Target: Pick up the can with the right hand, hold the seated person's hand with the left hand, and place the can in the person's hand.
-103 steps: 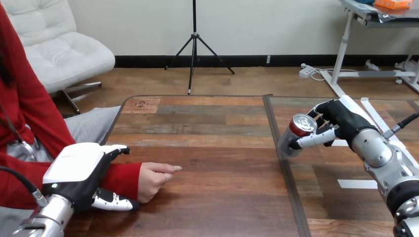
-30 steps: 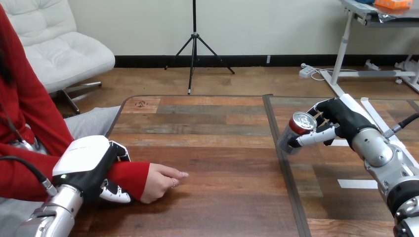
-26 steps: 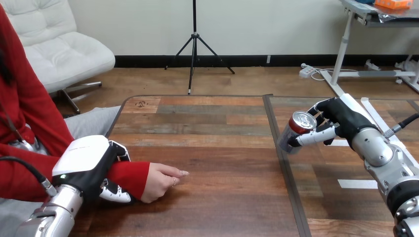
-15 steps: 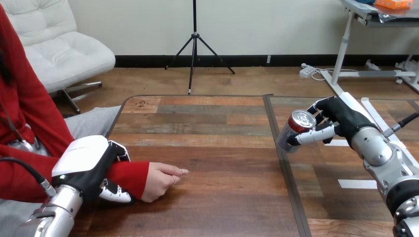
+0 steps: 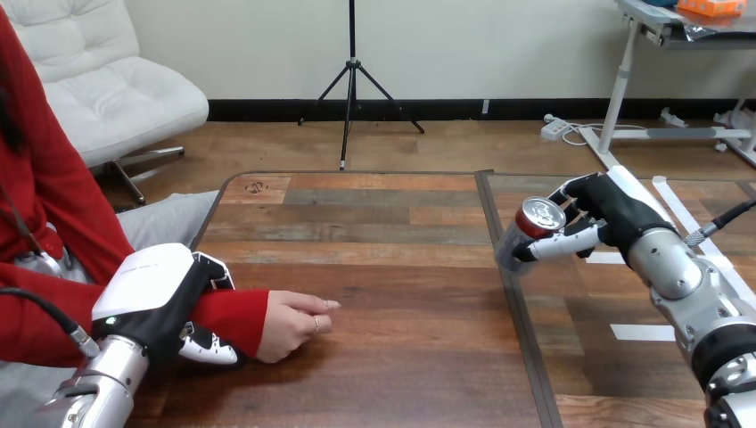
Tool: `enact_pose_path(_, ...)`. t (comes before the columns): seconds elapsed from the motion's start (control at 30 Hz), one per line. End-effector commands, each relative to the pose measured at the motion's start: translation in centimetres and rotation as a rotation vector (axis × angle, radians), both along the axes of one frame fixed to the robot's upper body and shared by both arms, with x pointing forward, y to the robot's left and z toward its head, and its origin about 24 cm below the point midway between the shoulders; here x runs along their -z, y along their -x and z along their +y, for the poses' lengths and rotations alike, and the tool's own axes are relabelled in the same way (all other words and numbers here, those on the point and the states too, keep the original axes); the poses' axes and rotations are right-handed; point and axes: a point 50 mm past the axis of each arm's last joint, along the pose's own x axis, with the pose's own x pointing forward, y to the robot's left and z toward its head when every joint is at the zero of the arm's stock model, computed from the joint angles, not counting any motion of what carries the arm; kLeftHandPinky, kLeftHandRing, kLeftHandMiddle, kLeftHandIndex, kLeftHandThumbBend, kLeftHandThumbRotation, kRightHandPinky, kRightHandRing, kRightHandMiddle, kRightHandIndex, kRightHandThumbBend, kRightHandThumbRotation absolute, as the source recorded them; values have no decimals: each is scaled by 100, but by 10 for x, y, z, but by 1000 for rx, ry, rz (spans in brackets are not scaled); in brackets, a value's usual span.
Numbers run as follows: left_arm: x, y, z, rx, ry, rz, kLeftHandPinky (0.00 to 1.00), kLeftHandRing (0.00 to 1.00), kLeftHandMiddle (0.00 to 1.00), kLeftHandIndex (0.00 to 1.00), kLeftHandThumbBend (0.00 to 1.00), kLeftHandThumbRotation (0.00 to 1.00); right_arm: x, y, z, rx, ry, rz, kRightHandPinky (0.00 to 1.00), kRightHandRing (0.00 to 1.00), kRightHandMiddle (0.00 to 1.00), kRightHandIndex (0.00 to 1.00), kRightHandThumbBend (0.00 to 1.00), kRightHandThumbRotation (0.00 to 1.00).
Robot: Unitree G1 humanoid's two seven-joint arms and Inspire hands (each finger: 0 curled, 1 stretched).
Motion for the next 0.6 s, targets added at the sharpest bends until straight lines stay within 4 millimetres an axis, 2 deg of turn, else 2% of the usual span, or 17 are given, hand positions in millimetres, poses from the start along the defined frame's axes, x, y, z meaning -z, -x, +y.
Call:
enact_pose_path(0.0,-54,-22,-23,78,107,-259,26,32,37,38,78,0,-55,-29,33,-86,-31,-201,32,37,43,49,75,0)
enact_pose_path(0.57,-73,-26,-36,114,160,-352,26,32,37,37,78,0,-61,-33,59,-171,-37,-244,30,34,40,46,75,0)
